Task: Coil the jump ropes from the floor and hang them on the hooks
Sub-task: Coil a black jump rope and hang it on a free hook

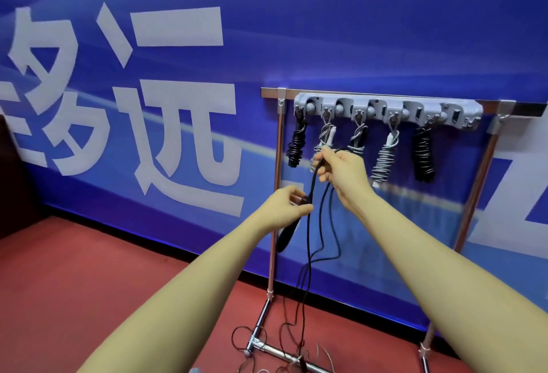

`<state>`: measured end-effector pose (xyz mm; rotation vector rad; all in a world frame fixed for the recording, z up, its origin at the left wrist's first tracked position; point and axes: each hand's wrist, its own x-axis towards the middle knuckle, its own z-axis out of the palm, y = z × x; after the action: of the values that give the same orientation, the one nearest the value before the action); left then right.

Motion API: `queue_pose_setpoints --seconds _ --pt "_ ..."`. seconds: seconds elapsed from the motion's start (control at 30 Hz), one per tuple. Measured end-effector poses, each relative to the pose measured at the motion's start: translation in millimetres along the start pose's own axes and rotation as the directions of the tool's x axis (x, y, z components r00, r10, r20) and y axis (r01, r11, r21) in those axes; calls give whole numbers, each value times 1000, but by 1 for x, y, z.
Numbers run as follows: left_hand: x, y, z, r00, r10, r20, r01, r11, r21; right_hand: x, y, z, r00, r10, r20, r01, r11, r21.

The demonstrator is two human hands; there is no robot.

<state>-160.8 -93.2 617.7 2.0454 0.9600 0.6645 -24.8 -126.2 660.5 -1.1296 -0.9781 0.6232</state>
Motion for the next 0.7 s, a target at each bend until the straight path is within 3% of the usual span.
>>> queue_pose_setpoints --seconds 0.13,0.33,0.4,0.53,0.7 --pt "1 -1 7 990 84 -110 -83 996 11 4 -11 0 1000 -14 3 14 999 33" --pt "4 -2 3 948 138 -288 -166 983 -74 -1 -19 -8 999 42 15 -37 973 -229" --pt "2 -3 2 955 172 -240 -181 983 -20 -2 -19 -8 997 71 -17 -73 983 -168" --pt "1 -4 7 993 117 -36 -112 988 105 0 -29 -5 991 129 -44 -121 982 148" --pt "6 -4 8 981 133 -137 -132 991 20 6 -40 -8 991 106 -78 -80 957 279"
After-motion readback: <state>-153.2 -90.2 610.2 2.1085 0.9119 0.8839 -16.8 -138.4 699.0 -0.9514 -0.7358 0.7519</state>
